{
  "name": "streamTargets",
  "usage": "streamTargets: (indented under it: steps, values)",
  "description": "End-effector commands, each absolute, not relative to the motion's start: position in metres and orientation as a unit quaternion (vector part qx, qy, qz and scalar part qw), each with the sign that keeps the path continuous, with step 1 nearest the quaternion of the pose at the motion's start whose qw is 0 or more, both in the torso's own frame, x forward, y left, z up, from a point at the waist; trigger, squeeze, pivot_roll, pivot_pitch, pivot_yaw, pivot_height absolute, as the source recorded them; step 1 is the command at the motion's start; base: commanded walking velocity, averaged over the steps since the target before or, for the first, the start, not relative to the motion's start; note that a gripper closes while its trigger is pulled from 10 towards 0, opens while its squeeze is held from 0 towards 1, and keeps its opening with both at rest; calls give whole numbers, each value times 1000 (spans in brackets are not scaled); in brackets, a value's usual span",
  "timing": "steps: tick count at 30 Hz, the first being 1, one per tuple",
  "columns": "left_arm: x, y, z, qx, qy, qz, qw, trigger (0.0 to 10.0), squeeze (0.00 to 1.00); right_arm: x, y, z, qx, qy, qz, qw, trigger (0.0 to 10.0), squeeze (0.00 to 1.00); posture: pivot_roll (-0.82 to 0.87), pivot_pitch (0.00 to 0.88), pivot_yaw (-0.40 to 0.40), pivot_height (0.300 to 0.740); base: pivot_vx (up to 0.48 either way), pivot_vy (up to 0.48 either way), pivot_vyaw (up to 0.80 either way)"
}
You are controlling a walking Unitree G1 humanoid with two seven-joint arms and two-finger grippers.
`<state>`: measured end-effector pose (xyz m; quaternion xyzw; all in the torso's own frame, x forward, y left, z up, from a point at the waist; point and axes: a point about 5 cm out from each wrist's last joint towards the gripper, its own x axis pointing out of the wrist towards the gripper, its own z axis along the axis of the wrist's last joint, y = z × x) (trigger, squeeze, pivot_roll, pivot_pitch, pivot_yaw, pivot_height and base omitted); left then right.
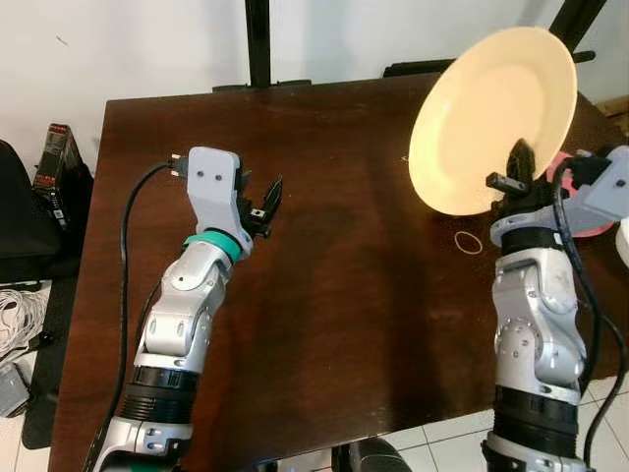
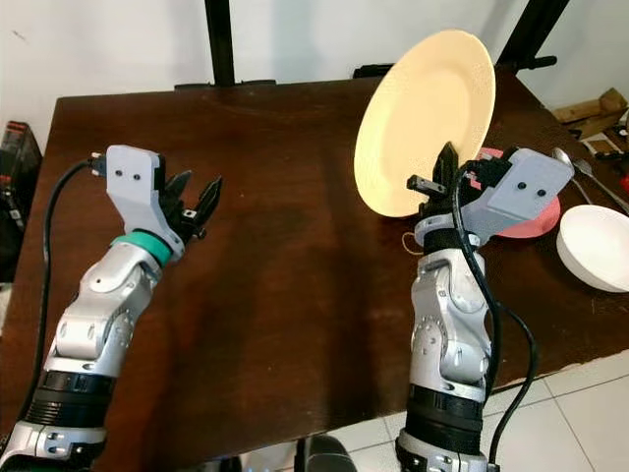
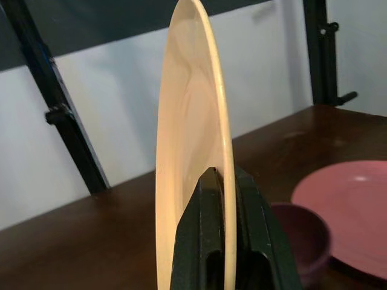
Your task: Setting the table
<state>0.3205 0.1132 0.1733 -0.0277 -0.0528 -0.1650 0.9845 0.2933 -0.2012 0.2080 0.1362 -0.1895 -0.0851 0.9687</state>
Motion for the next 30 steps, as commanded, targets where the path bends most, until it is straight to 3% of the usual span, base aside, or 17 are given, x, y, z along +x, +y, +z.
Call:
streamTargets:
  steps: [1, 30]
  values:
    - [317, 112, 172, -25, -53, -167, 984, 10000, 0, 292, -201, 203, 137, -185, -94, 969, 10000, 0, 5, 30, 30, 740, -304, 0, 0]
    - [312, 110, 180, -24, -55, -171, 983, 10000, 0, 293, -192, 193, 134, -165, -97, 972, 10000, 0, 32, 89, 33, 740, -307, 0, 0]
